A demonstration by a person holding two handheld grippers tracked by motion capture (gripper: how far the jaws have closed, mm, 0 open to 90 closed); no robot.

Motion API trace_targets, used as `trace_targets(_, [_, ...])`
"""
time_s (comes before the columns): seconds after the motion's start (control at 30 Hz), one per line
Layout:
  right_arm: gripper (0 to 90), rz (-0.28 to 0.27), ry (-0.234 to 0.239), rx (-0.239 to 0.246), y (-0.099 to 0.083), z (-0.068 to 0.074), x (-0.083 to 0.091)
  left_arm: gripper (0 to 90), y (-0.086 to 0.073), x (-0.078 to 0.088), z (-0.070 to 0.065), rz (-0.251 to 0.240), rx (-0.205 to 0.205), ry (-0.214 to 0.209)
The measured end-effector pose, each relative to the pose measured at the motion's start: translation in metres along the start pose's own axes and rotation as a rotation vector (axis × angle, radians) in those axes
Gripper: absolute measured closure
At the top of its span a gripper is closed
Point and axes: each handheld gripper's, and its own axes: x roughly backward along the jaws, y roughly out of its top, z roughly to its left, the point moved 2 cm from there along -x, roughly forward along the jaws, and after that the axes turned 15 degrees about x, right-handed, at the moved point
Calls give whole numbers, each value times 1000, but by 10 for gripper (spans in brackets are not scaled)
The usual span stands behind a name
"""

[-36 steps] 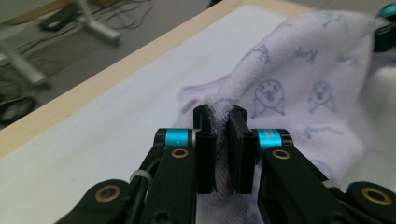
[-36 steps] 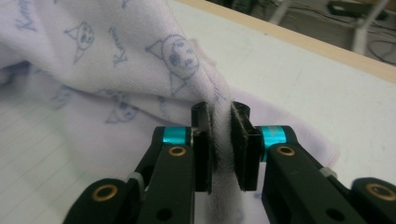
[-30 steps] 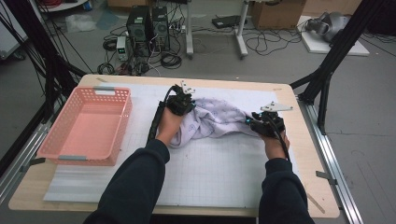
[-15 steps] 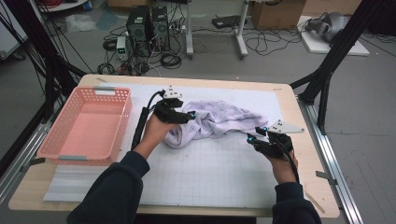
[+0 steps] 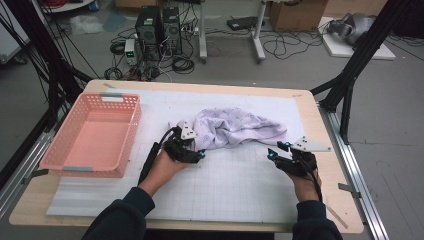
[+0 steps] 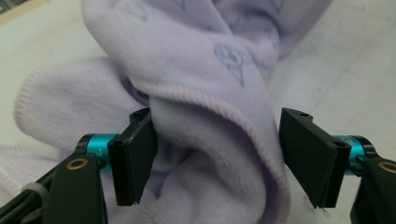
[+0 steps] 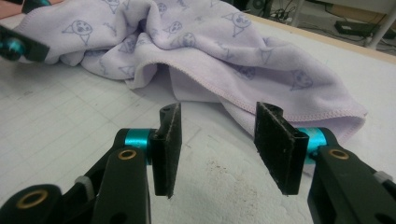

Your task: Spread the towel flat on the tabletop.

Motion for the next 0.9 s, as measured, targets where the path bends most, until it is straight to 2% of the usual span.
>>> trace_targets(0.07, [513, 4, -2, -11, -1, 0, -1, 291, -8, -7, -1, 36, -28, 21])
trace_targets(0.1, [514, 3, -3, -16, -1, 0, -1, 289, -11, -10, -2, 35, -38, 29])
trace_targets(0.13, [515, 3, 0, -24, -1, 0, -2, 278, -11, -10, -1, 28, -48, 23])
trace_targets(0.23, [517, -4, -4, -21, 0, 1, -3, 295, -10, -11, 2, 33, -44, -20])
trace_targets(0.3, [517, -1, -1, -26, 0, 2, -3, 422, -10, -9, 0, 40, -48, -61])
trace_targets(0.33, [517, 0, -2, -27, 0, 1, -4, 506, -10, -8, -1, 35, -55, -51])
trace_targets(0.37, [517, -1, -2, -25, 0, 1, -4, 684, -9, -6, -1, 33, -80, -29])
trace_targets(0.4, [517, 2, 0, -28, 0, 1, -4, 757, -9, -6, 1, 29, -39, -59])
trace_targets(0.5, [517, 0, -4, -33, -1, 0, -4, 784, -9, -3, 1, 32, -12, -102])
trace_targets(0.57, [517, -3, -6, -32, -2, -2, -3, 789, -8, 0, -5, 30, -5, -165])
trace_targets(0.67, [517, -7, -6, -47, -2, -3, -3, 792, -3, 7, -23, 13, -2, -292])
trace_targets(0.8, [517, -5, -15, -53, -3, -4, -2, 791, 8, 17, -54, -25, 6, -505])
trace_targets(0.87, [517, -10, -21, -67, -3, -5, 0, 790, 14, 22, -67, -42, 3, -597])
trace_targets(0.9, [516, -8, -26, -70, -4, -6, 1, 790, 17, 25, -71, -58, 16, -636])
